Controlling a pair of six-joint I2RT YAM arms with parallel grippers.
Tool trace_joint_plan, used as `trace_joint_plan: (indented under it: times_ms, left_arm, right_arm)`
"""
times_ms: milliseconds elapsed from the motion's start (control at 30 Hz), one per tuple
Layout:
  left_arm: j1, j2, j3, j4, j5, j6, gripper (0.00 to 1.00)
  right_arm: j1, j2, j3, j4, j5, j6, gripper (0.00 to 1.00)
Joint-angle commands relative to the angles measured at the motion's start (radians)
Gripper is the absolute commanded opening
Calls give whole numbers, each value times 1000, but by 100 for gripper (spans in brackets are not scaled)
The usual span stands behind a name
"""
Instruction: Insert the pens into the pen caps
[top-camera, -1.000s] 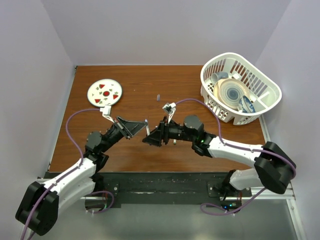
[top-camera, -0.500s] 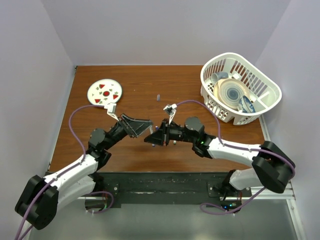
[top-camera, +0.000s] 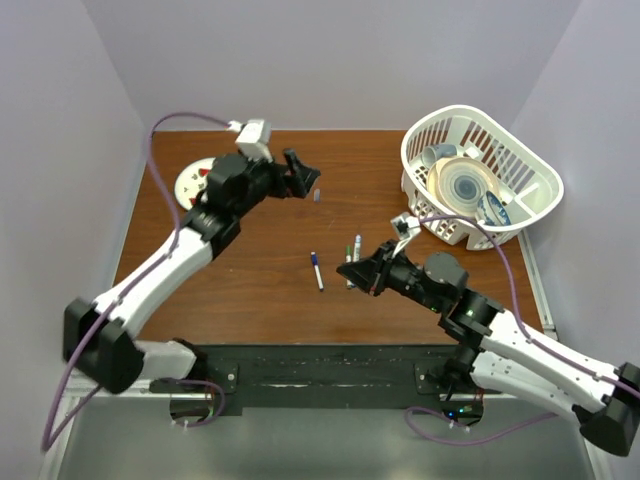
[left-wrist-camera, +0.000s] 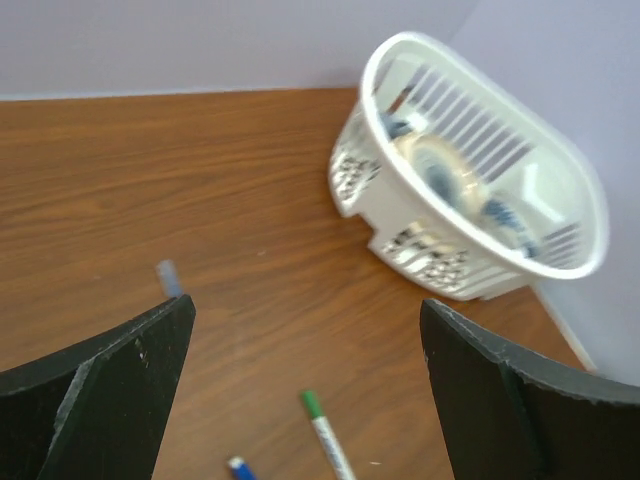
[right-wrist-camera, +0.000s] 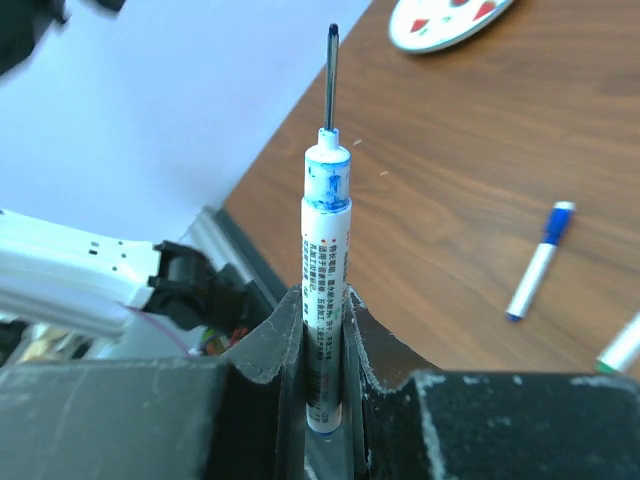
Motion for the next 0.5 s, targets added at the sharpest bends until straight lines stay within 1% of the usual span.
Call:
trace_joint_plan:
  times_ms: [0, 33, 67, 100, 133, 167, 233, 267, 367, 400, 467]
  left_arm:
    - [7, 237, 213, -271, -120, 236, 99]
    - [7, 341, 308, -300, -153, 237, 97]
    - [7, 394, 356, -363, -182, 236, 95]
    - [7, 446, 403, -391, -228, 239, 90]
    - [7, 543, 487, -415, -239, 242, 87]
    - [7, 588, 524, -449, -242, 242, 81]
    - [7, 696, 600, -457, -238, 243, 77]
    - [9, 725, 618, -448, -231, 239, 73]
    - [9, 826, 686, -431, -202, 234, 69]
    - [9, 878, 730, -434, -205, 228, 68]
    - [9, 928, 778, -454, -216, 225, 66]
  right_arm:
    - [1, -81, 8, -165, 98, -70, 0]
    - [1, -90, 10, -174, 101, -74, 0]
    - [1, -110, 10, -191, 104, -76, 0]
    - [1, -121, 10, -199, 109, -81, 0]
    - [1, -129, 8, -206, 110, -82, 0]
    - [1, -138, 8, -218, 116, -84, 0]
    - [1, -163, 5, -231, 126, -93, 0]
    - [1, -169, 5, -237, 130, -97, 0]
    - [1, -184, 8, -249, 152, -113, 0]
    - [1, -184, 10, -251, 155, -122, 0]
    - [1, -183, 14, -254, 161, -130, 0]
